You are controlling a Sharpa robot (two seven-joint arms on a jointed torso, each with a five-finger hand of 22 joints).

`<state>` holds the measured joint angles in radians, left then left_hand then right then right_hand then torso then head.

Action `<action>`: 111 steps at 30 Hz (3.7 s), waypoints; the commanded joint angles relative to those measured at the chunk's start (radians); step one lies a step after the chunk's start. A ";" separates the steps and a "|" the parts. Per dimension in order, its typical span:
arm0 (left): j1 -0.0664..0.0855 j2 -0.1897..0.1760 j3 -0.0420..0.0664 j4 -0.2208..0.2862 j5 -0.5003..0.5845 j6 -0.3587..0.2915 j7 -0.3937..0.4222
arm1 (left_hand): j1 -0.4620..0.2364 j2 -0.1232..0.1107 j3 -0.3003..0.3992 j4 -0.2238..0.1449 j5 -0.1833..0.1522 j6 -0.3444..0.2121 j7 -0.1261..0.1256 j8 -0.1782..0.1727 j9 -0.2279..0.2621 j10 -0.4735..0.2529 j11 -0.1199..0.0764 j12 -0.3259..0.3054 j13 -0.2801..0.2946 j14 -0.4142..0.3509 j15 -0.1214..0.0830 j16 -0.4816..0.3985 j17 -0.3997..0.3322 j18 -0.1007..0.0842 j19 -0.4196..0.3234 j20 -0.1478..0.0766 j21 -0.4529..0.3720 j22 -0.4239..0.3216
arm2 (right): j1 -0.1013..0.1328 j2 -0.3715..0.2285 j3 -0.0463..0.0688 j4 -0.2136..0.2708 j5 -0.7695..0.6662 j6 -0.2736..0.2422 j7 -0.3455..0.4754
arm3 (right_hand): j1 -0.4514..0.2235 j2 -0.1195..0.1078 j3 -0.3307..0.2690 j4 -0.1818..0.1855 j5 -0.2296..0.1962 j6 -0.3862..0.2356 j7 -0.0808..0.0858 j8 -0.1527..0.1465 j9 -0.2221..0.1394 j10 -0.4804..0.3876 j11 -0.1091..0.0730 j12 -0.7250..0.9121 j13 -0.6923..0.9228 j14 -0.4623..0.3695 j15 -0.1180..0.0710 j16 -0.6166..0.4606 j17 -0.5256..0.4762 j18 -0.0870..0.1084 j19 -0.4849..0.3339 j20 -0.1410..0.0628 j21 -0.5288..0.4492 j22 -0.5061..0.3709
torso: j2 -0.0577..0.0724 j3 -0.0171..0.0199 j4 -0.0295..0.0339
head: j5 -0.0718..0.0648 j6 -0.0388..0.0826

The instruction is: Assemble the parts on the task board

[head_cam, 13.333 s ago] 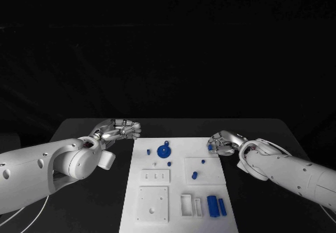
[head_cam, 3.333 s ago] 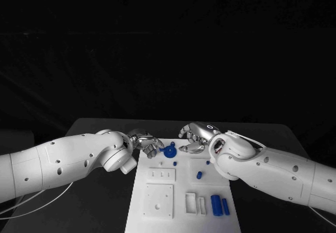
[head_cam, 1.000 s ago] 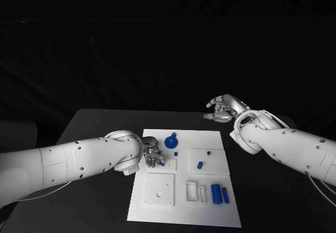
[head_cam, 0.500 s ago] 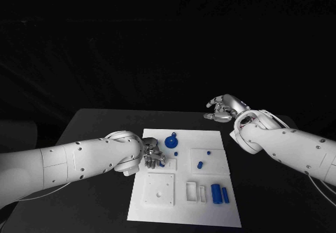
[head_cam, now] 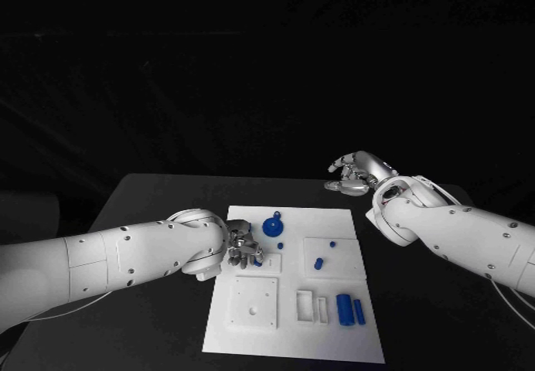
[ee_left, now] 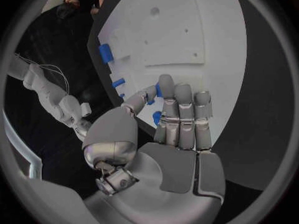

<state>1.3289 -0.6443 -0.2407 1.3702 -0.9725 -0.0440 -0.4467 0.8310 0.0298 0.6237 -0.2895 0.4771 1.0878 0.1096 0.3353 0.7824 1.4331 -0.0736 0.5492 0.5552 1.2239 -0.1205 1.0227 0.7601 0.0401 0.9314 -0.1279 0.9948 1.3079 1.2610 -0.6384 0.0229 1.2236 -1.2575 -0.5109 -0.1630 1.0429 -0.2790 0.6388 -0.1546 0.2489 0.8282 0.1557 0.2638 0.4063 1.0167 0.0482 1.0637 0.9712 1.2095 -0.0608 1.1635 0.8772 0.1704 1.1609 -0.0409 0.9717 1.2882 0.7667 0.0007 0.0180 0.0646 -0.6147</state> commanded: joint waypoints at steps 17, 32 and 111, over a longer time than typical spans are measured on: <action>-0.003 -0.002 0.000 0.008 -0.011 -0.061 -0.011 | 0.009 0.002 0.008 -0.001 0.014 0.118 -0.094 -0.032 0.036 0.006 -0.017 0.030 -0.003 0.036 -0.074 0.199 0.086 0.049 0.089 -0.150 0.154 0.020 | 0.000 -0.001 0.001 0.000 -0.002 0.016 0.006 | 0.006 0.002 -0.007 0.001 0.021 0.002 0.005 0.006 0.002 0.003 -0.002 0.008 -0.007 0.003 -0.004 0.001 -0.003 0.091 0.006 0.000 -0.004 0.003 | 0.000 0.0001 0.0005 | 0.000 -0.001; -0.005 0.000 0.000 0.008 -0.010 -0.034 -0.011 | 0.009 0.002 0.010 -0.001 0.014 0.119 -0.094 -0.036 0.039 0.004 -0.017 0.033 -0.004 0.038 -0.075 0.213 0.090 0.052 0.091 -0.150 0.162 0.021 | 0.000 -0.002 0.001 -0.001 -0.002 0.019 0.004 | 0.006 0.002 -0.007 0.001 0.025 0.002 0.005 0.006 0.002 0.003 -0.002 0.010 -0.009 0.003 -0.004 0.001 -0.003 0.091 0.007 0.000 -0.004 0.004 | 0.000 -0.0001 0.0000 | 0.001 -0.005; -0.021 0.033 0.000 -0.030 -0.025 0.018 -0.008 | -0.043 0.018 0.009 0.012 -0.031 0.168 -0.113 -0.023 0.077 0.007 -0.035 0.126 0.038 0.040 -0.093 0.309 0.103 0.067 0.091 -0.147 0.199 0.015 | 0.000 -0.001 0.001 -0.002 -0.002 0.029 0.003 | 0.010 0.005 -0.006 0.000 0.039 0.000 0.005 0.007 0.003 0.001 -0.002 0.015 -0.019 0.002 -0.003 0.002 -0.007 0.091 0.008 0.000 -0.008 0.006 | 0.000 0.0008 -0.0006 | -0.001 -0.017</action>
<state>1.3136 -0.6173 -0.2391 1.3381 -0.9855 -0.0559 -0.4589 0.7841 0.0396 0.6309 -0.2809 0.4481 1.1129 0.0845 0.3156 0.8591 1.4530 -0.0933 0.6690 0.5920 1.2506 -0.1503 1.3282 0.8641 0.0822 1.0191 -0.1602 1.1887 1.3078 1.2609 -0.6394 0.0229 1.2204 -1.2568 -0.4946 -0.1644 1.0468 -0.2751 0.6361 -0.1518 0.2828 0.8304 0.1531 0.2669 0.4081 1.0167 0.0482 1.0715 0.9538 1.2073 -0.0586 1.1636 0.8714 0.1704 1.1610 -0.0407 0.9678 1.2927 0.7662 0.0011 0.0183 0.0630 -0.6310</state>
